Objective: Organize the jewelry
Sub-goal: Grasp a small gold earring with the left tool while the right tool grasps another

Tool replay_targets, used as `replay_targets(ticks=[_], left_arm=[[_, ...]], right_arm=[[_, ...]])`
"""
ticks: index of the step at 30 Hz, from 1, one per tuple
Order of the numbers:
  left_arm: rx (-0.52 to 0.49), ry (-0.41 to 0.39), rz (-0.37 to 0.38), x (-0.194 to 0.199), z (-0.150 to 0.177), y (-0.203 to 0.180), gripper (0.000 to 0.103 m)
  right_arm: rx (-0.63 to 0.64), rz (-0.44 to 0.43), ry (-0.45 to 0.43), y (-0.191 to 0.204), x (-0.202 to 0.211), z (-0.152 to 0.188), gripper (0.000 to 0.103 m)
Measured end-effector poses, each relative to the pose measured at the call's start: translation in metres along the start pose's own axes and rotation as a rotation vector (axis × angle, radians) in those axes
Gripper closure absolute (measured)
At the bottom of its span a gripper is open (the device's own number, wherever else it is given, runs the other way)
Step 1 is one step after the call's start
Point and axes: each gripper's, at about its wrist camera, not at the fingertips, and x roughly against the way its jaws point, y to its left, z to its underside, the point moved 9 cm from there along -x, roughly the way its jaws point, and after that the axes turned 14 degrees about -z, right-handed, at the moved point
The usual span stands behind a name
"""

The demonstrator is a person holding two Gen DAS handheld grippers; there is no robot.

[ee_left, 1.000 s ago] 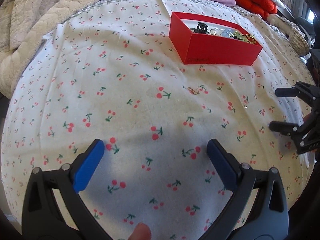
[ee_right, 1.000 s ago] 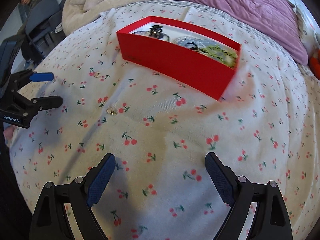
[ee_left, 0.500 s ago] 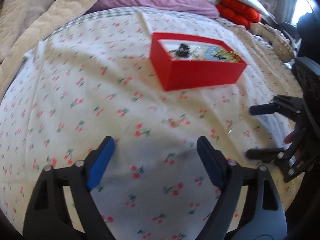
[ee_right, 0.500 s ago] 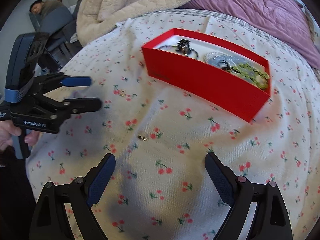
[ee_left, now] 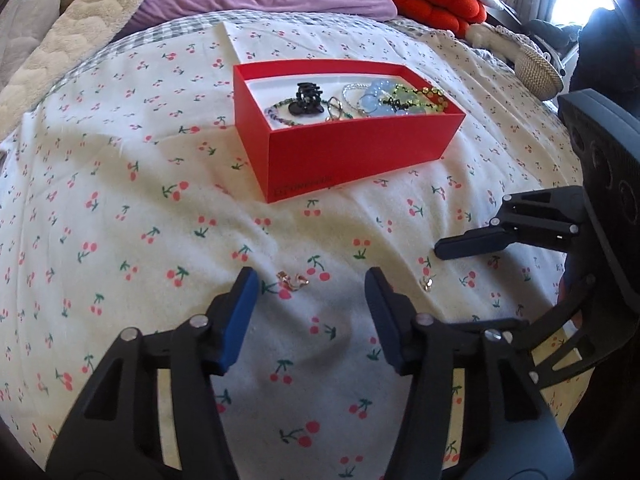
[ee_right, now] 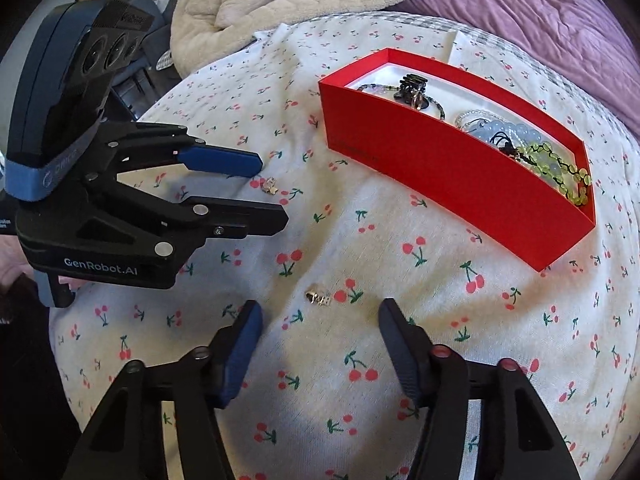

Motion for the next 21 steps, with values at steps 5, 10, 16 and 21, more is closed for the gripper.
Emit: replay_targets(ticks=[5,10,16,21], left_arm=[[-0.016,0.003,0.005,-0.0005,-0.0018,-0.0015,0.058],[-0.047,0.03,-0.003,-0.0057,0.0036,-0.004,0.059],[-0.083,0.034,-0.027,-0.0086,0.0068,-0.0084,0.059],[-0.094,0.028,-0.05,-0.0086,0.0066,-0.0069,0.066]], right_arm=[[-0.005,0.002,-0.004,-0.0032,-0.0007,-0.0015,0.051],[0.0,0.006,-0.005,-0.0037,-0.0021,-0.0034,0.054],[0.007,0.004,-0.005,-0.0037,-0.0059,-0.0075,0.063],[0.024,-0.005,0.002,-0.0016,-0.0091,-0.0093,0.072]])
